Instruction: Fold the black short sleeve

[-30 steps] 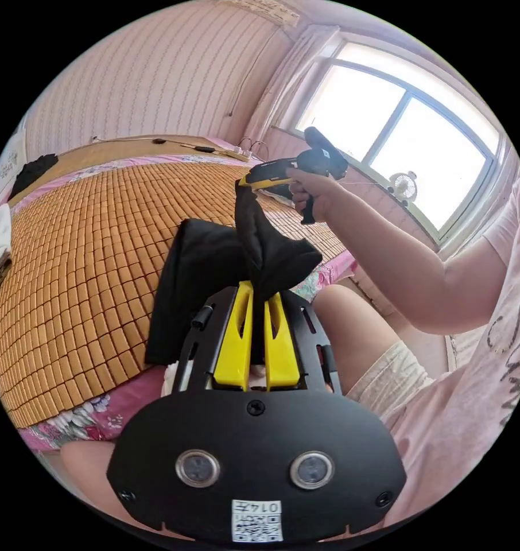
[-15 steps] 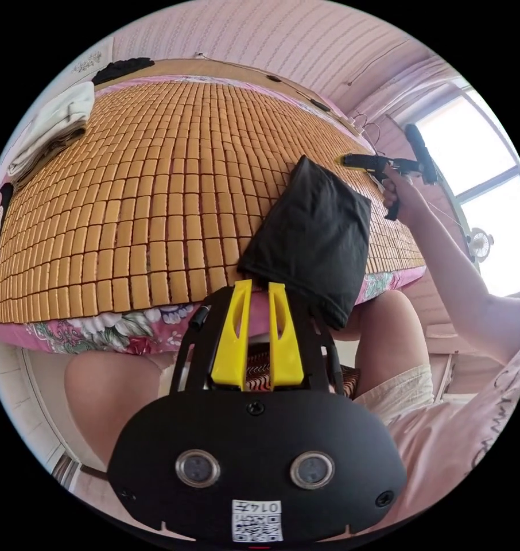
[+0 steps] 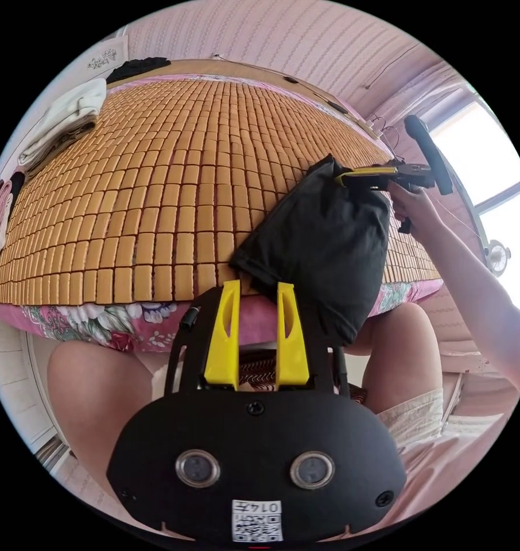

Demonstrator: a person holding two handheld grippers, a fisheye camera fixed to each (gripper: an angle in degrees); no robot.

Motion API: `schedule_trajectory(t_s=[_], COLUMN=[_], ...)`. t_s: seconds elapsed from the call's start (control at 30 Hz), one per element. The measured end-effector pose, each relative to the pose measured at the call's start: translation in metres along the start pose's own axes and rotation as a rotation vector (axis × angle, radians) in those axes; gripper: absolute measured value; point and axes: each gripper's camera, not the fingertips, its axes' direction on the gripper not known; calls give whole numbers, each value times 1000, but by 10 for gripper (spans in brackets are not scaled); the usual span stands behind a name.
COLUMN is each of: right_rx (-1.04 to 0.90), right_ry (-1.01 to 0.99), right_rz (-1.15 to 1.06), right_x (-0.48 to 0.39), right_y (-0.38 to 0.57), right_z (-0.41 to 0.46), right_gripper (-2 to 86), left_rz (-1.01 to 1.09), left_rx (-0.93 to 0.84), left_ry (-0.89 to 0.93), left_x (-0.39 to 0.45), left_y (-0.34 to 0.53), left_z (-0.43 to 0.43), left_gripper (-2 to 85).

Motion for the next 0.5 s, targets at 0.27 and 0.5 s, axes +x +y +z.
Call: schedule_trajectory(t_s=[0.27, 0.5], right_rx=[66, 198], right_ry=[-25, -34], right_rz=[69, 73], right_x=[-23, -54], right_y=[15, 39], right_z=[6, -20], right_gripper=[44, 34], left_rz=[14, 114], left_rx=[38, 84], left_ry=[-13, -21], left_x=[27, 54], left_y=[1, 7], left_z=[-3, -14], left_gripper=[74, 0])
